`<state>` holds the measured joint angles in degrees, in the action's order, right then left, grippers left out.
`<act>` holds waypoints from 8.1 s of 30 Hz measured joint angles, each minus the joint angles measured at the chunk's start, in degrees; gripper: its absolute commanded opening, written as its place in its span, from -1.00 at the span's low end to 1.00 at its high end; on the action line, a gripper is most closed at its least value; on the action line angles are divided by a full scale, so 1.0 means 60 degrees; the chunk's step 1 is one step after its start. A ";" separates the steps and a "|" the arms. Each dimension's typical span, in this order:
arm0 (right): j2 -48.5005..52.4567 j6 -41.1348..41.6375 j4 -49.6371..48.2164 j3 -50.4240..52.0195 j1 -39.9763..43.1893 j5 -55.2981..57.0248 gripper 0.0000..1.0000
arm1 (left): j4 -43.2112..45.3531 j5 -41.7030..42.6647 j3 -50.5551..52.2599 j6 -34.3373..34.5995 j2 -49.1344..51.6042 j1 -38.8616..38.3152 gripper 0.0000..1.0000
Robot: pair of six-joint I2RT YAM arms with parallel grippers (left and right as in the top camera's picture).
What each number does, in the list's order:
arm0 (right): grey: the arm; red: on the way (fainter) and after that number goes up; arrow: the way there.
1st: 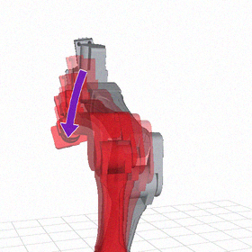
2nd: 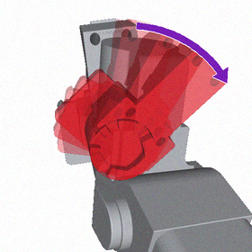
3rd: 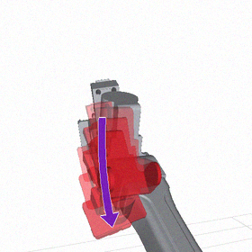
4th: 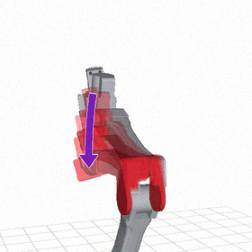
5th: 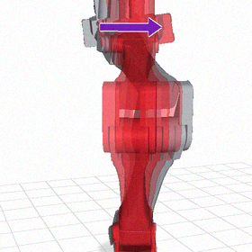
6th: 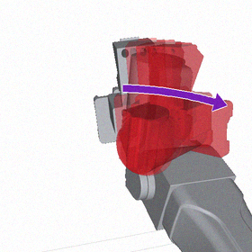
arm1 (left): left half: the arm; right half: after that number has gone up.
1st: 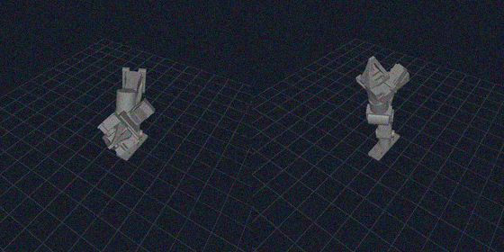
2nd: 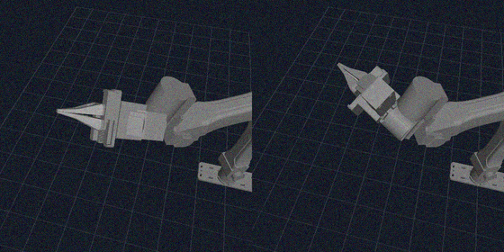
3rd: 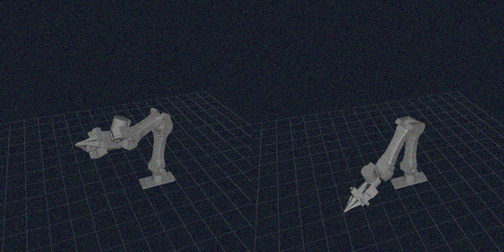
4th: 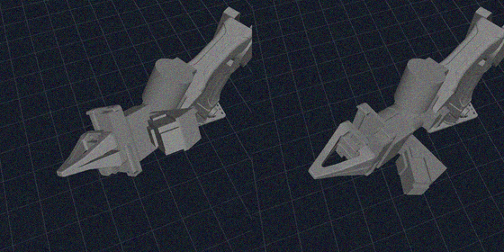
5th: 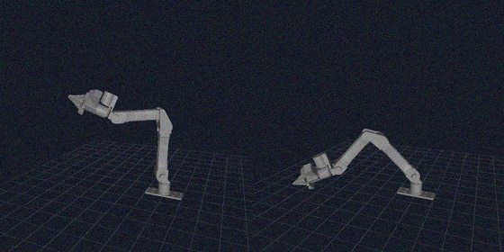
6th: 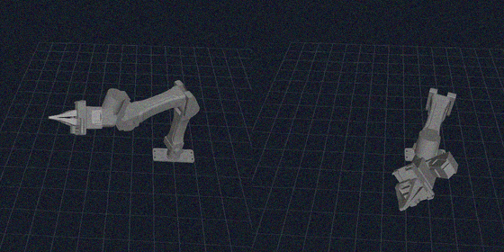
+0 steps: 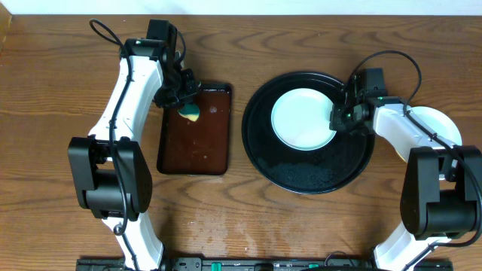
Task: Clean dirty plates on tray and stack at the side
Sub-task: 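Move the sponge with the left gripper back over the small tray, then scrub the plate again with the sponge while the right gripper holds it, then move the sponge with the left gripper back over the small tray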
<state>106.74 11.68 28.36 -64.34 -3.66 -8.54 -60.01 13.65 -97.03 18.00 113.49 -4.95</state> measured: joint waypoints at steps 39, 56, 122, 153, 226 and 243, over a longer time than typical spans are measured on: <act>-0.2375 -0.1752 0.1960 -0.1395 -0.2153 0.4076 -0.98 | 0.0412 -0.0004 0.0026 0.0000 0.0000 -0.0222 -0.85; -0.2302 0.0062 0.1359 0.0302 -0.2116 0.2215 -0.98 | 0.2550 0.0069 0.0036 0.0000 0.0000 -0.3140 -0.85; -0.1228 0.0947 0.0794 0.0896 -0.1545 0.0656 -0.98 | 0.5384 -0.0189 0.3042 -0.1158 0.0000 -0.5064 -0.85; -0.1228 0.0940 0.0834 0.0914 -0.1545 0.0608 -0.98 | 0.8076 -0.0911 0.3421 -0.1228 0.0685 -0.5071 -0.85; -0.1228 0.0947 0.0794 0.0933 -0.1545 0.0619 -0.88 | 0.8965 -0.1596 0.4612 -0.0754 -0.2189 -0.4732 -0.85; -0.0543 0.0882 0.0069 0.0940 -0.1545 0.0787 -0.93 | 0.4062 -0.1774 0.4444 0.0146 -0.4120 -0.1126 -0.85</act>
<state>103.48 16.97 28.77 -58.70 -12.93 -3.81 -35.64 3.01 -70.37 18.87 88.77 -11.70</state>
